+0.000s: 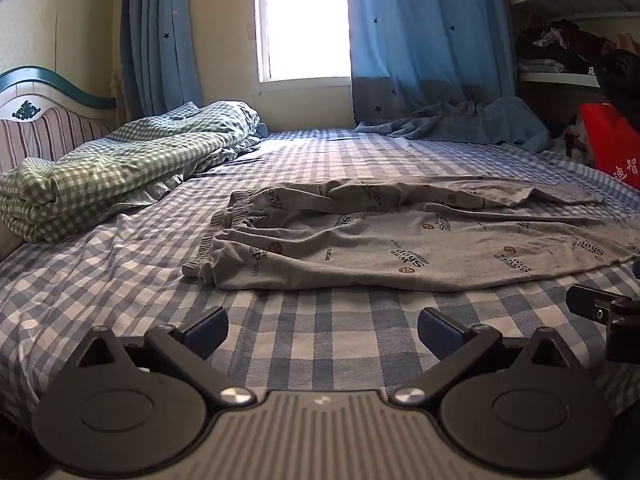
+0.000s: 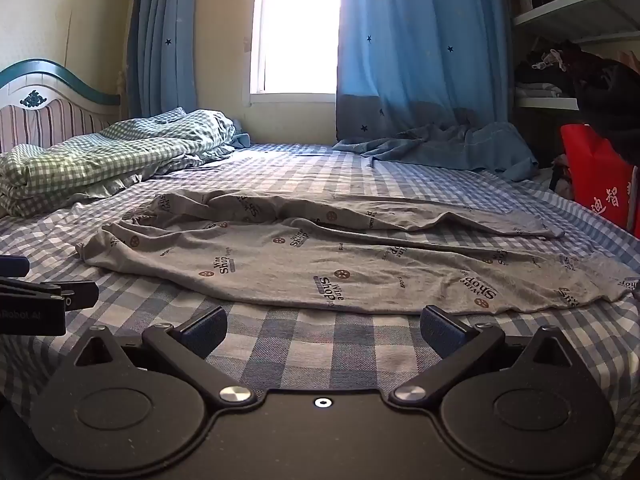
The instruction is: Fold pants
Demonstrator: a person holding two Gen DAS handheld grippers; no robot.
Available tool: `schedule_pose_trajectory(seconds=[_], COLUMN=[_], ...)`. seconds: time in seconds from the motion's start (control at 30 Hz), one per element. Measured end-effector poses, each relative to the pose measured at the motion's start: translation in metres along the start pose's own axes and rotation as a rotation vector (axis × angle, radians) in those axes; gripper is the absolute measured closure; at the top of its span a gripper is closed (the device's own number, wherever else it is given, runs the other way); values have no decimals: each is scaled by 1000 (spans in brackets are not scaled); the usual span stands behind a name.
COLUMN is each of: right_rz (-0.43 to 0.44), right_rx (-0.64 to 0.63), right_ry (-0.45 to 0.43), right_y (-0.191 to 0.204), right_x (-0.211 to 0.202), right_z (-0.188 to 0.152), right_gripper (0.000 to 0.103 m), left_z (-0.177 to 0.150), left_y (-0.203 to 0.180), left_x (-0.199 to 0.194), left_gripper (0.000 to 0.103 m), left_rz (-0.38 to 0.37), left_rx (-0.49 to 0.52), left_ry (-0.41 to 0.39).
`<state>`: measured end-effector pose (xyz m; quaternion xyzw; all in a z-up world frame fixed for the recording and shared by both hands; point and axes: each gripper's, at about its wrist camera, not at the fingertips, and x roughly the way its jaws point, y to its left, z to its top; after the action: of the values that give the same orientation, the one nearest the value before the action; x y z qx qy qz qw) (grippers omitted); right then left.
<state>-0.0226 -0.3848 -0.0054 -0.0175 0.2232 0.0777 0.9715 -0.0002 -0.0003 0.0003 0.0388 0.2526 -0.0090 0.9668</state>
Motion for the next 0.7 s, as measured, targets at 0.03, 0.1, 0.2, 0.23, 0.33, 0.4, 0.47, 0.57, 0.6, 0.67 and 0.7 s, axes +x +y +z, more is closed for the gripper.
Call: schedule_pose_trajectory(seconds=[0.03,0.1,0.2,0.23,0.33,0.4,0.47,0.57,0.6,0.67,0.7], right_rz=[-1,-1,3,4,-4,-5,-5,-9,-9,-11,-11], right_rx=[1,5,7,6,4,2,3,-1,0,-1,-2], right_ry=[-6,-4,3,4,4,2,4,0,2,5,6], right_y=[0,0,0,0,-1,-2,-3,0,0,1,1], right_x=[0,1,2,2,6,6,6,3,3,3,4], right_z=[0,0,-1,-1,-1,-1,-1,0,0,0,0], right_gripper=[1,1,0,1,1,1,1,1,0,1,1], left_z=[0,1,1,1,2,2,2,-1,-1,-1,-2], left_y=[0,-7,-12,-13,-10,-12,-15,-2,-2,-2,-1], left_x=[0,2,4,4,4,5,7,3,4,5,5], left_gripper=[0,0,0,0,0,0,0,0,0,0,0], left_rz=[3,7,8,9,2,4,6,-5,-3,-2,-2], left_rx=[5,13,18,17,19,21,22,17,18,18,16], left_ry=[-2,-4,-5,-5,-2,-3,-2,-3,-1,-1,-1])
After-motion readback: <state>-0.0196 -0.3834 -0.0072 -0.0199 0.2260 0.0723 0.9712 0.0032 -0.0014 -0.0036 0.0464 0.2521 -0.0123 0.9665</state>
